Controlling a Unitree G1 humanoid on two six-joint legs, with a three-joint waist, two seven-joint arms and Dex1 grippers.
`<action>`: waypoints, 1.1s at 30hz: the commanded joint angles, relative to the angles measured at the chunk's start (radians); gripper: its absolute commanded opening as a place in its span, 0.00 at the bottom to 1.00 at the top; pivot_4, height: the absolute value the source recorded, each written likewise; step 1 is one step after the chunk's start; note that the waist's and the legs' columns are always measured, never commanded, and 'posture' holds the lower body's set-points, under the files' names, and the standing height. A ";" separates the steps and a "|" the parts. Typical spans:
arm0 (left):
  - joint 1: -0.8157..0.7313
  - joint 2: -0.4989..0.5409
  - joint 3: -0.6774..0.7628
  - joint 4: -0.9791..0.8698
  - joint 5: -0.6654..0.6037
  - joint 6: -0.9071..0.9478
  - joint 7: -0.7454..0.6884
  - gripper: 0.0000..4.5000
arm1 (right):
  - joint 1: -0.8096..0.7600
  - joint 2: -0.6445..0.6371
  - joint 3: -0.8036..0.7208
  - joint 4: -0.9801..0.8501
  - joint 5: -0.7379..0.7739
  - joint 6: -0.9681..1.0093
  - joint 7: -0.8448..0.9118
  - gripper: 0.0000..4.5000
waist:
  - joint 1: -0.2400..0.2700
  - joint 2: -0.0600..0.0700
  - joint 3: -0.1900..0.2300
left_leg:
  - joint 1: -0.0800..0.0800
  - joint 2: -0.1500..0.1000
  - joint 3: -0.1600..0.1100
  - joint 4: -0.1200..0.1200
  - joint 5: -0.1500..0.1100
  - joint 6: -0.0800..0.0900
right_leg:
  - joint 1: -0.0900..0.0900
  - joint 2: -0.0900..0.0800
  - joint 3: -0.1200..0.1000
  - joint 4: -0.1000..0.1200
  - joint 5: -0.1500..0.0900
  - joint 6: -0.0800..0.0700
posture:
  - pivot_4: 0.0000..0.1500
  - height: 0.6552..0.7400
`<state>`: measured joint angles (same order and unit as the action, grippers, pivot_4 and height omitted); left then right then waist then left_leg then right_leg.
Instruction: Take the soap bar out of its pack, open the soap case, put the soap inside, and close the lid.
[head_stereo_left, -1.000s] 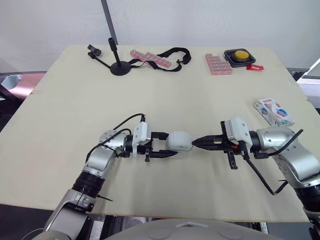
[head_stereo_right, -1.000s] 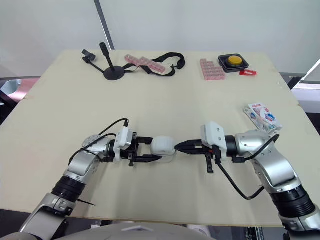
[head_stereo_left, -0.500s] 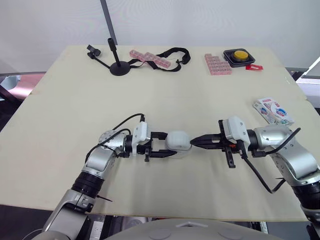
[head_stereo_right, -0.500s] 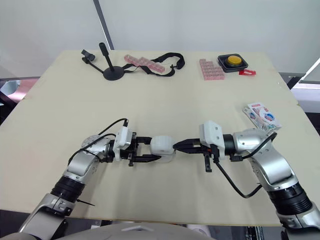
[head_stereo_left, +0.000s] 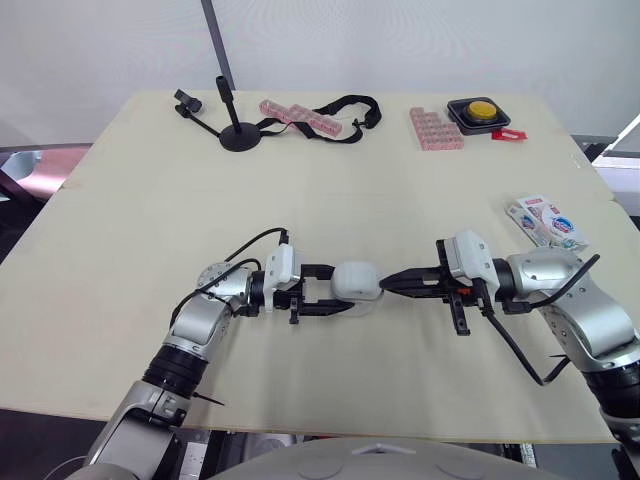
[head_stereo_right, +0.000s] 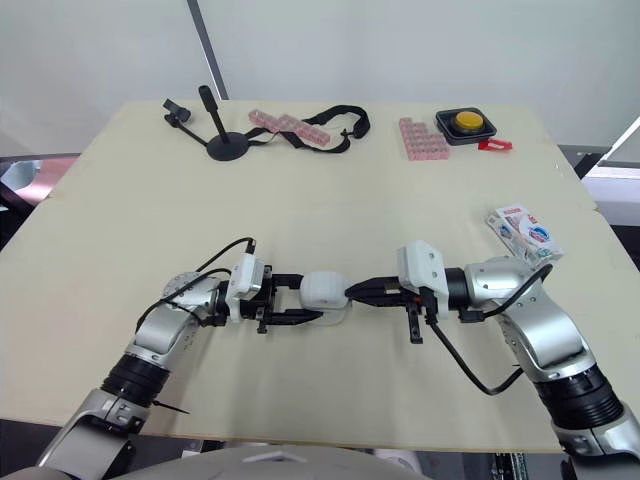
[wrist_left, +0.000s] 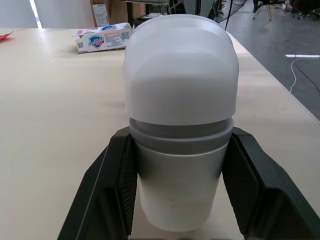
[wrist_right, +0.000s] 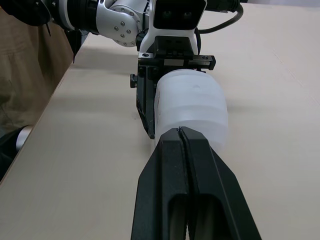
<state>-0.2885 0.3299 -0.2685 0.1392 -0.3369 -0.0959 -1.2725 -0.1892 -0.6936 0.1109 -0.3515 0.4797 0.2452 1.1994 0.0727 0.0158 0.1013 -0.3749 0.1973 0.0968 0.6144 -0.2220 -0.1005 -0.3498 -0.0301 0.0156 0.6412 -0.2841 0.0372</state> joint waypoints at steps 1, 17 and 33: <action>0.007 0.002 -0.007 -0.016 0.005 -0.002 0.000 0.42 | -0.005 -0.011 -0.038 -0.010 0.028 -0.001 0.005 0.01 | 0.001 0.000 0.000 | 0.000 0.000 0.000 0.000 0.000 0.000 | 0.000 0.000 0.000 0.000 0.000 0.000 | 1.00 1.00; -0.002 -0.001 -0.007 -0.011 0.008 -0.003 0.002 0.42 | -0.087 0.051 -0.018 -0.077 0.086 0.098 -0.068 0.01 | 0.003 0.000 0.000 | 0.000 0.000 0.000 0.000 0.000 0.000 | 0.000 0.000 0.000 0.001 0.000 0.000 | 1.00 1.00; -0.005 -0.004 -0.007 -0.011 0.006 -0.002 0.009 0.42 | -0.072 0.029 0.076 -0.074 0.013 0.164 -0.101 0.01 | 0.004 0.000 0.000 | 0.001 0.000 0.000 0.000 0.000 0.000 | 0.001 0.000 0.000 0.000 0.000 0.000 | 1.00 1.00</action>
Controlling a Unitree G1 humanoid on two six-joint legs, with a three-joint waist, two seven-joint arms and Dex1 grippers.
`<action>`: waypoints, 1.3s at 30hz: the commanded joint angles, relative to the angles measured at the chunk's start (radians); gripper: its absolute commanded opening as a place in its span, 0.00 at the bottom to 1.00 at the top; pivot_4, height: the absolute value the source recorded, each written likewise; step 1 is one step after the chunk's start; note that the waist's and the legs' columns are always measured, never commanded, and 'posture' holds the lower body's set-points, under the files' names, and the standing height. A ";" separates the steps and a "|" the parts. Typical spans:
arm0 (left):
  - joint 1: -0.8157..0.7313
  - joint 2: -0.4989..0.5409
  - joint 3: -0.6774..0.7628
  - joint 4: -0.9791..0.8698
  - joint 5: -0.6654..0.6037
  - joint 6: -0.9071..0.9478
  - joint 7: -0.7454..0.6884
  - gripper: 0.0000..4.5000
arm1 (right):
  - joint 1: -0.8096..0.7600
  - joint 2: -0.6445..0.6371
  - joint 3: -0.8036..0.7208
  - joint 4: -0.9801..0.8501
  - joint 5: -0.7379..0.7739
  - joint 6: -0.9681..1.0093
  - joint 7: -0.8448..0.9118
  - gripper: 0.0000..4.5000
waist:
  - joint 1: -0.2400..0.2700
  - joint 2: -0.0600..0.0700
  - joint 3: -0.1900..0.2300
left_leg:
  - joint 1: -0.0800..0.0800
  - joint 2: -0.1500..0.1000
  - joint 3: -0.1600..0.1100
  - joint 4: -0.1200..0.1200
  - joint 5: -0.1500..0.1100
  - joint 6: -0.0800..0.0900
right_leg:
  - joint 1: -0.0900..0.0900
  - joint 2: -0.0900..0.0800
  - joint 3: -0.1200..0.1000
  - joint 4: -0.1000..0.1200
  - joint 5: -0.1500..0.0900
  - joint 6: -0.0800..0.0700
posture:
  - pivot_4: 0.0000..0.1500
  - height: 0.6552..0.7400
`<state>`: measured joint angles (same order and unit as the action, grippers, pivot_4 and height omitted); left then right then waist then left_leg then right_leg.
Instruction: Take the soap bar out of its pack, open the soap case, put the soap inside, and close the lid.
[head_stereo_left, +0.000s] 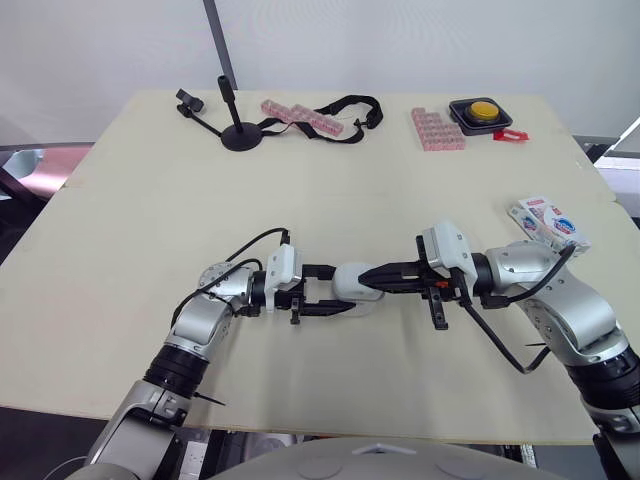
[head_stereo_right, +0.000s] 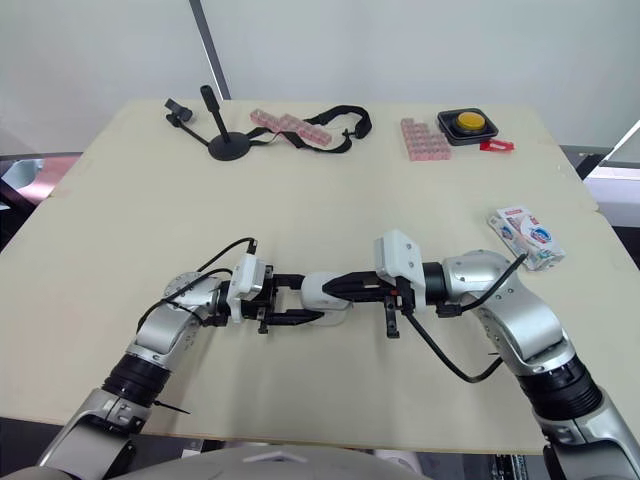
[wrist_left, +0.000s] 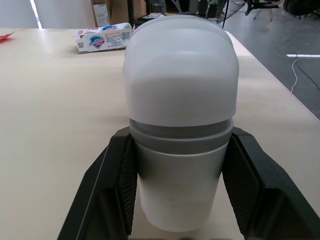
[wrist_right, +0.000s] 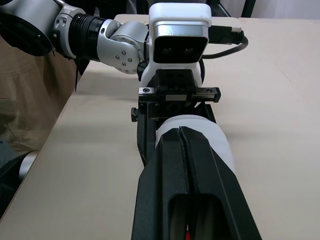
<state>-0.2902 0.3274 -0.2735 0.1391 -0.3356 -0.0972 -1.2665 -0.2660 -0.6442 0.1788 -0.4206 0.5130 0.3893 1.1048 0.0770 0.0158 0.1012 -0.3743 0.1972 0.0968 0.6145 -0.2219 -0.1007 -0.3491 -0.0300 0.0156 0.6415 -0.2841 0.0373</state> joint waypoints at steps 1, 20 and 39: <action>-0.002 -0.001 -0.002 -0.011 0.005 -0.001 0.004 0.42 | 0.007 -0.025 0.011 -0.003 -0.025 0.017 -0.002 0.01 | 0.000 0.000 0.000 | 0.000 0.000 0.000 0.000 0.000 0.000 | 0.000 0.000 0.000 0.000 0.000 0.000 | 1.00 1.00; -0.002 -0.003 -0.002 -0.011 0.005 -0.002 0.010 0.42 | -0.042 -0.048 0.103 -0.012 -0.044 0.175 -0.061 0.01 | -0.002 0.000 -0.001 | 0.003 0.000 0.000 0.000 0.000 0.000 | 0.003 0.000 0.000 0.000 0.000 0.000 | 1.00 1.00; 0.003 0.009 0.016 -0.021 -0.020 0.035 0.011 0.42 | 0.071 -0.033 -0.164 0.101 0.055 -0.055 0.025 0.01 | 0.000 -0.001 -0.001 | 0.001 0.000 0.000 0.000 0.000 0.000 | 0.002 -0.001 0.000 -0.001 0.000 0.000 | 1.00 1.00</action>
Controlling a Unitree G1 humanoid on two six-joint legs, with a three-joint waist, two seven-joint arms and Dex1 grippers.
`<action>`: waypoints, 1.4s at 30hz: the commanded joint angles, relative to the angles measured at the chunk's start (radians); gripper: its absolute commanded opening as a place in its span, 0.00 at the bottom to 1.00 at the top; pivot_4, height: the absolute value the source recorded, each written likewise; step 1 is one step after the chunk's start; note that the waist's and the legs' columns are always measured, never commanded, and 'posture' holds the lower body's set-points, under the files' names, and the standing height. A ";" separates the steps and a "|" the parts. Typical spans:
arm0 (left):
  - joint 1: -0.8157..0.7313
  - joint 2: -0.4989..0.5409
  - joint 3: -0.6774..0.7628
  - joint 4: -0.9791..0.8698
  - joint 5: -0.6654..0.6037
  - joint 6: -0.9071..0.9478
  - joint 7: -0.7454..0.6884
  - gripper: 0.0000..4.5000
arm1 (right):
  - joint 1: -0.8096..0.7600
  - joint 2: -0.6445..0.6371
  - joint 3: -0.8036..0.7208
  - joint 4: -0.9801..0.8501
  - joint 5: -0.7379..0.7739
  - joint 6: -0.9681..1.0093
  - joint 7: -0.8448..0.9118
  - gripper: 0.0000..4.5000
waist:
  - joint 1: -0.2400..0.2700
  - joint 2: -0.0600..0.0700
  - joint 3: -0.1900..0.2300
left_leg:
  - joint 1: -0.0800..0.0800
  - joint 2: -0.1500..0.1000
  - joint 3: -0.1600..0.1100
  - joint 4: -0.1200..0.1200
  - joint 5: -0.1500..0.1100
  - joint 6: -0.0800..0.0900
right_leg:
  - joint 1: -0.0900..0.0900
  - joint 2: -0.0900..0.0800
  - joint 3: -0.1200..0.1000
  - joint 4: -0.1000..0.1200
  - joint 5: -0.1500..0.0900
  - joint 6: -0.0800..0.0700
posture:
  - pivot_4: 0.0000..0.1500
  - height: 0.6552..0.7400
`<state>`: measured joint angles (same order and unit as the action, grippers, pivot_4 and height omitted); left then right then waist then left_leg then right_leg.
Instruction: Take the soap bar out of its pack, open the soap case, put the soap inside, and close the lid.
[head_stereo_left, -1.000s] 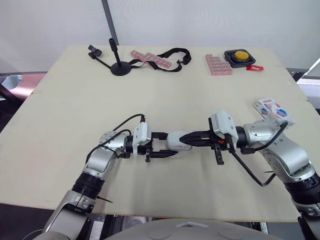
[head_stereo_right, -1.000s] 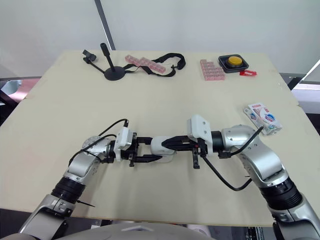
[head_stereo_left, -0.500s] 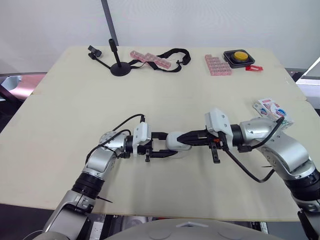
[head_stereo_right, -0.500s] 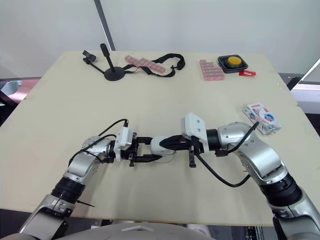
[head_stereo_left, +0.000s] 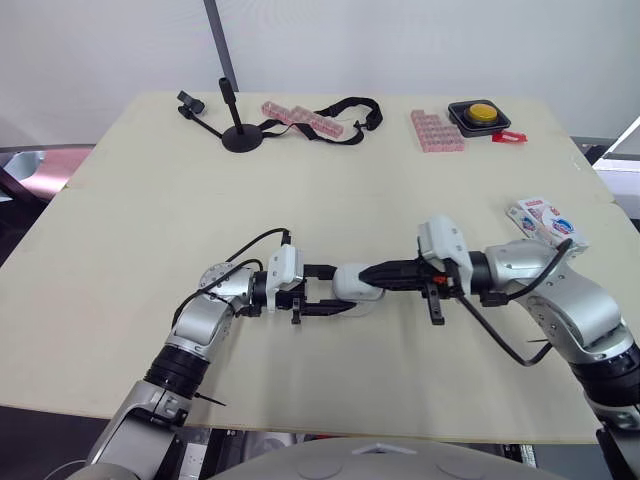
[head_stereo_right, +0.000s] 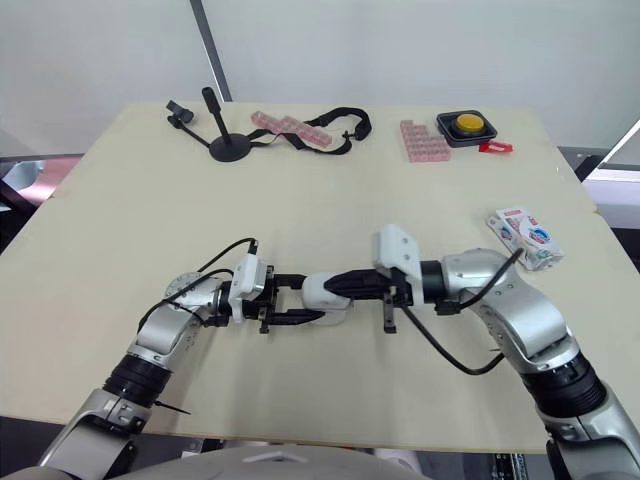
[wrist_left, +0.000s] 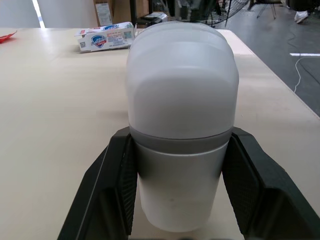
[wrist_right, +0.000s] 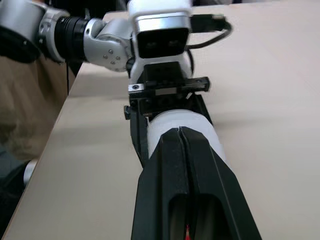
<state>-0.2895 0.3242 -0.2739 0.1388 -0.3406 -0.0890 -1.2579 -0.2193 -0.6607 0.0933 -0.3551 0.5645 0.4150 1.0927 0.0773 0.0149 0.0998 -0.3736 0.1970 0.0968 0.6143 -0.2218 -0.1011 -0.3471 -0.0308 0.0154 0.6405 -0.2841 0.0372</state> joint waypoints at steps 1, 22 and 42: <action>0.001 0.014 0.020 -0.025 -0.020 0.039 0.006 0.42 | 0.044 -0.021 -0.099 0.053 -0.002 -0.126 0.059 0.01 | 0.000 0.000 0.000 | -0.001 0.000 0.000 0.000 0.000 0.000 | -0.001 0.000 0.000 0.000 0.000 0.000 | 1.00 1.00; 0.015 0.039 0.040 -0.118 -0.075 0.196 0.048 0.42 | 0.234 0.023 -0.161 0.214 -0.039 -0.526 0.271 1.00 | -0.006 0.000 0.001 | -0.002 0.000 0.000 0.000 0.000 0.001 | -0.003 0.001 0.000 0.000 0.000 0.000 | 1.00 1.00; -0.159 0.064 0.180 -0.182 -0.562 1.418 0.380 0.42 | 0.193 0.019 -0.147 0.186 -0.026 -0.447 0.203 1.00 | 0.000 0.000 0.001 | -0.003 0.000 0.000 0.000 0.000 0.000 | -0.004 0.001 0.000 -0.002 0.000 0.000 | 1.00 1.00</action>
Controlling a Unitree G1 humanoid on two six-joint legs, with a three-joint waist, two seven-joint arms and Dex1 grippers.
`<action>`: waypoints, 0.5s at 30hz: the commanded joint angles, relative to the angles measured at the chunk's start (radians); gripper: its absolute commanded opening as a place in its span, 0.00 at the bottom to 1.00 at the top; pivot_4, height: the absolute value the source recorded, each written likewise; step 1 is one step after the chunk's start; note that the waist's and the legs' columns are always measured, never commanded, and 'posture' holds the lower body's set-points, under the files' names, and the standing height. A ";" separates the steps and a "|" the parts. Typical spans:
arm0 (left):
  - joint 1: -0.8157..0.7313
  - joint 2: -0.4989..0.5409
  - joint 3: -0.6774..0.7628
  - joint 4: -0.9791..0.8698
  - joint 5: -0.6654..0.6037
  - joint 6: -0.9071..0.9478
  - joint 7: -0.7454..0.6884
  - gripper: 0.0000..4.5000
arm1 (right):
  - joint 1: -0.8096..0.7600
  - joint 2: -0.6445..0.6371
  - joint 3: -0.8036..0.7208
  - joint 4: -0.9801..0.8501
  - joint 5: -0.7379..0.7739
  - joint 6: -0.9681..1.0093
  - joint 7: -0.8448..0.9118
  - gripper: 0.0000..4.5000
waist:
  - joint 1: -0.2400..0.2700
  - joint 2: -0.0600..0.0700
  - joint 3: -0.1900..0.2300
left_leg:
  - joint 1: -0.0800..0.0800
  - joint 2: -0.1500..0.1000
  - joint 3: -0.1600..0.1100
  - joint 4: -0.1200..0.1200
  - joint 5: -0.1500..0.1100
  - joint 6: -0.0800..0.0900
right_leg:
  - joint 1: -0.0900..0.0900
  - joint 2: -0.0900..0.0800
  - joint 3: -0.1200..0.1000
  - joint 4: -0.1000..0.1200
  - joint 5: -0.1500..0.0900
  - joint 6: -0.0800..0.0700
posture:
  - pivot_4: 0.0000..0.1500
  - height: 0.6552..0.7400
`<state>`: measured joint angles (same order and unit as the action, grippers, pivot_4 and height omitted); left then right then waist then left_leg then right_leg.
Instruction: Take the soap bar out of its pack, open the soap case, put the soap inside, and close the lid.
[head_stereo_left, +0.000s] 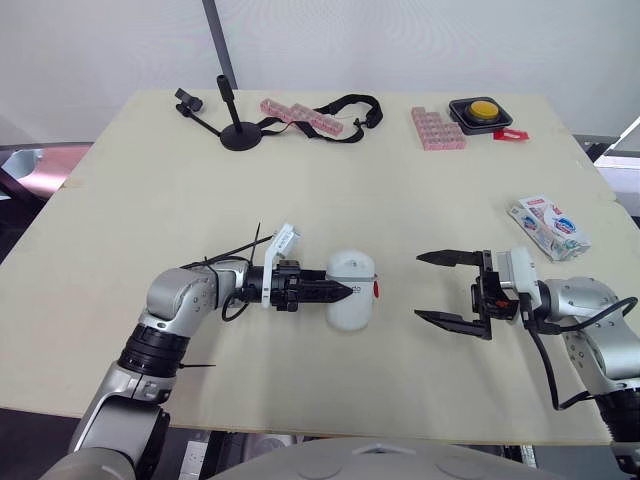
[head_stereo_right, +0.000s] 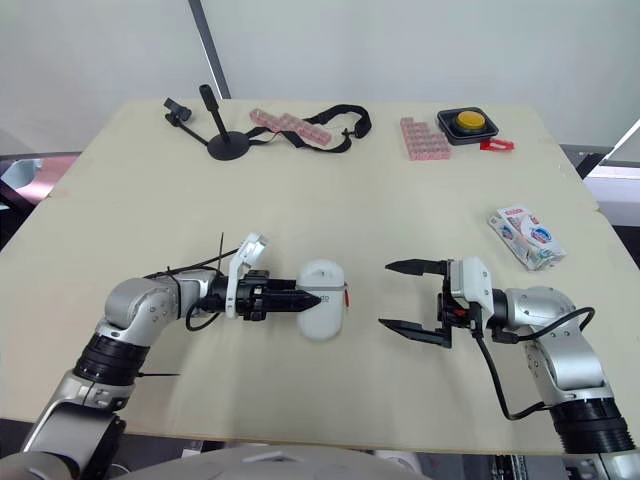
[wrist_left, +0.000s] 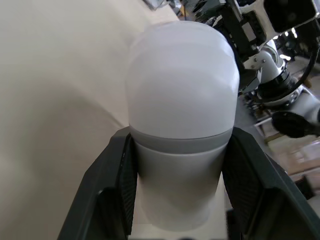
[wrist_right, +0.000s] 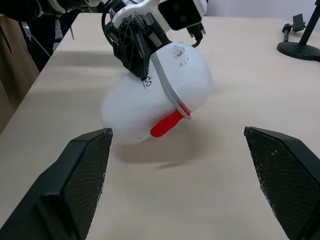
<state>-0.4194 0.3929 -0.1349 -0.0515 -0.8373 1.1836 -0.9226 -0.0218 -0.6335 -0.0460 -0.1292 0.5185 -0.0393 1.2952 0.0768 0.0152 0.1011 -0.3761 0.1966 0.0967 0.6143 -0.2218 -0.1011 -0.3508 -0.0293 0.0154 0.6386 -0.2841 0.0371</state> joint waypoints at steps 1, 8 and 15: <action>-0.041 -0.021 0.066 0.040 -0.075 0.203 0.076 0.42 | -0.003 -0.006 -0.007 -0.045 0.021 0.011 -0.002 1.00 | 0.000 0.000 0.000 | 0.000 0.000 0.000 0.000 0.000 0.000 | 0.000 0.000 0.000 -0.001 0.000 0.000 | 1.00 1.00; -0.118 -0.118 0.217 0.205 -0.078 0.399 0.210 0.42 | 0.012 -0.011 0.001 -0.067 0.020 0.025 0.008 1.00 | 0.003 -0.001 0.001 | -0.002 0.000 -0.001 -0.001 0.000 0.000 | 0.002 0.000 -0.001 -0.003 0.000 0.000 | 1.00 1.00; -0.148 -0.122 0.162 0.258 -0.019 0.409 0.240 0.42 | -0.007 -0.008 0.005 -0.056 0.009 0.033 0.004 1.00 | 0.003 -0.002 0.002 | -0.001 -0.001 -0.002 -0.003 0.000 -0.001 | 0.004 0.000 -0.002 -0.006 0.000 0.000 | 1.00 1.00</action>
<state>-0.5529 0.2588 0.0518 0.2069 -0.8689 1.5893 -0.6787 -0.0121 -0.6339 -0.0365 -0.1699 0.5208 -0.0023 1.2980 0.0797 0.0132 0.1028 -0.3765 0.1958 0.0951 0.6100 -0.2221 -0.1017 -0.3468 -0.0294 0.0135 0.6322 -0.2840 0.0374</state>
